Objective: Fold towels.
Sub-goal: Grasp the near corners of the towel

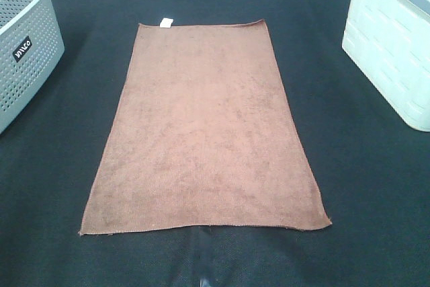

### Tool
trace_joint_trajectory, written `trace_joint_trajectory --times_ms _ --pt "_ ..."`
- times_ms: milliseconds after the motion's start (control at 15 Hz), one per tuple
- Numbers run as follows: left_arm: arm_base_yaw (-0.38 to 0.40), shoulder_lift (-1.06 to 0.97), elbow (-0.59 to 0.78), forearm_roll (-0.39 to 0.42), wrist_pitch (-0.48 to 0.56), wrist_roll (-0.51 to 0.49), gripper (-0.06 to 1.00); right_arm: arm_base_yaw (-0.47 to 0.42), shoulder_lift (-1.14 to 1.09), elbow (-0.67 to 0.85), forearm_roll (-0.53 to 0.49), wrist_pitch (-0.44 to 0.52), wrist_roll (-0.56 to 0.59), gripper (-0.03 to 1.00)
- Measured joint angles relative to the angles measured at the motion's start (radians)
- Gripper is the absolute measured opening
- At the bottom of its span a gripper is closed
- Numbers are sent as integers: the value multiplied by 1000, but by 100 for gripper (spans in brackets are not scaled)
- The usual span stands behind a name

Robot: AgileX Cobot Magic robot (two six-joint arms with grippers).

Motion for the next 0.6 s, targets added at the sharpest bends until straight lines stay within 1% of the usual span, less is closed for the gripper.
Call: trace_joint_trajectory --times_ms 133,200,267,400,467,600 --pt "0 194 1 -165 -5 55 71 0 164 -25 70 1 0 66" --pt "0 341 1 -276 -8 147 71 0 278 -27 115 2 -7 66" --pt "0 341 1 -276 -8 147 71 0 278 -27 115 2 -7 66" --pt "0 536 3 -445 -10 312 71 0 417 -27 175 -12 -60 66" --pt "0 623 3 -543 -10 403 71 0 473 -27 201 -35 -85 66" --pt "0 795 0 -726 -9 610 71 0 578 -28 256 -83 -120 66"
